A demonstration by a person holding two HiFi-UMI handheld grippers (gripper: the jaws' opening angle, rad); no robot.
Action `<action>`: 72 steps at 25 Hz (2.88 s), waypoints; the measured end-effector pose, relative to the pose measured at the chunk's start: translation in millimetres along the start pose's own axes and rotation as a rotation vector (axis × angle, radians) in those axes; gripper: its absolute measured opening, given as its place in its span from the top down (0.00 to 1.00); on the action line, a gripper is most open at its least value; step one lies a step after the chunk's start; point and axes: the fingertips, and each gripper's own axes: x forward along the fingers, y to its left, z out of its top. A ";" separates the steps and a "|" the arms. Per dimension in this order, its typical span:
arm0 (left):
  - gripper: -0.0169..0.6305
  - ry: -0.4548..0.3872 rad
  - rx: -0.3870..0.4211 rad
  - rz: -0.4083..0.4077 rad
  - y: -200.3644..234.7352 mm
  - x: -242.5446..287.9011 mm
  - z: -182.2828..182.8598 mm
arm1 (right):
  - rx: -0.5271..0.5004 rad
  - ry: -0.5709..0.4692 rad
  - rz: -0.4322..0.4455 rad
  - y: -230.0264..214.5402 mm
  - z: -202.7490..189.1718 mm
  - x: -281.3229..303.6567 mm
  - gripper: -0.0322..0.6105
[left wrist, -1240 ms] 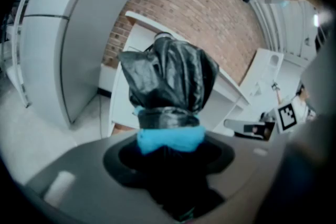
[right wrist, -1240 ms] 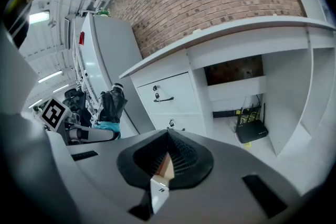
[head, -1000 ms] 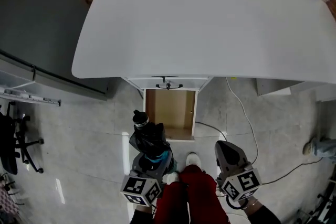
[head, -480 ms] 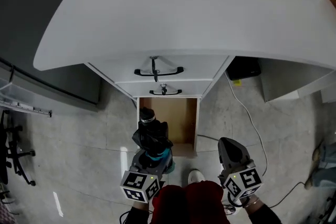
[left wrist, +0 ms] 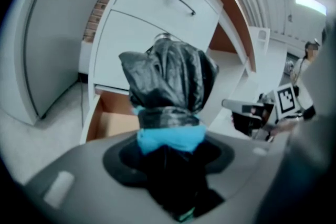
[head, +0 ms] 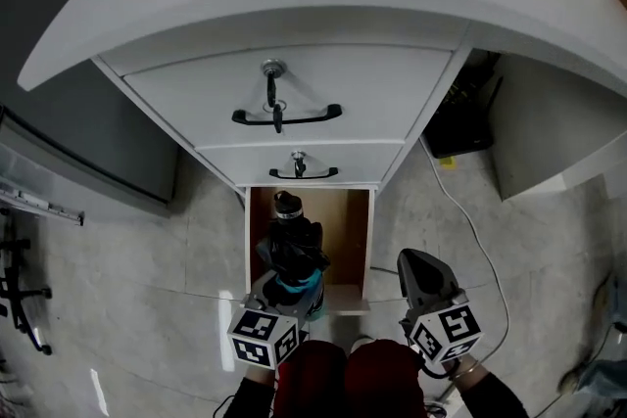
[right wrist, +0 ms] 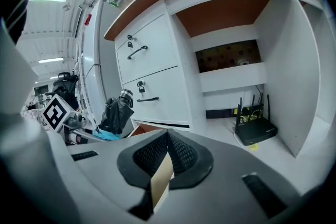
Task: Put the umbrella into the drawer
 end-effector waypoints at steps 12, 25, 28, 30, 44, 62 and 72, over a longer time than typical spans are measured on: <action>0.61 0.059 0.080 -0.030 22.3 36.7 -25.2 | -0.016 -0.020 0.020 -2.3 -36.5 30.0 0.95; 0.61 0.250 0.236 -0.070 42.9 72.2 -59.2 | -0.026 -0.009 0.025 -3.2 -59.8 53.0 0.95; 0.61 0.308 0.275 -0.073 45.9 81.2 -68.1 | -0.031 0.002 0.033 -0.6 -64.5 59.7 0.95; 0.61 0.341 0.283 -0.075 47.7 87.4 -74.7 | -0.032 0.018 0.038 0.5 -69.0 63.9 0.95; 0.61 0.453 0.219 -0.048 66.1 115.6 -98.6 | -0.035 0.194 0.074 19.4 -101.6 98.4 0.95; 0.60 0.543 0.209 -0.007 92.7 148.9 -123.7 | -0.041 0.277 0.102 31.3 -115.6 118.4 0.95; 0.56 0.587 0.167 0.019 95.1 145.1 -133.9 | -0.027 0.288 0.095 31.9 -118.1 122.0 0.95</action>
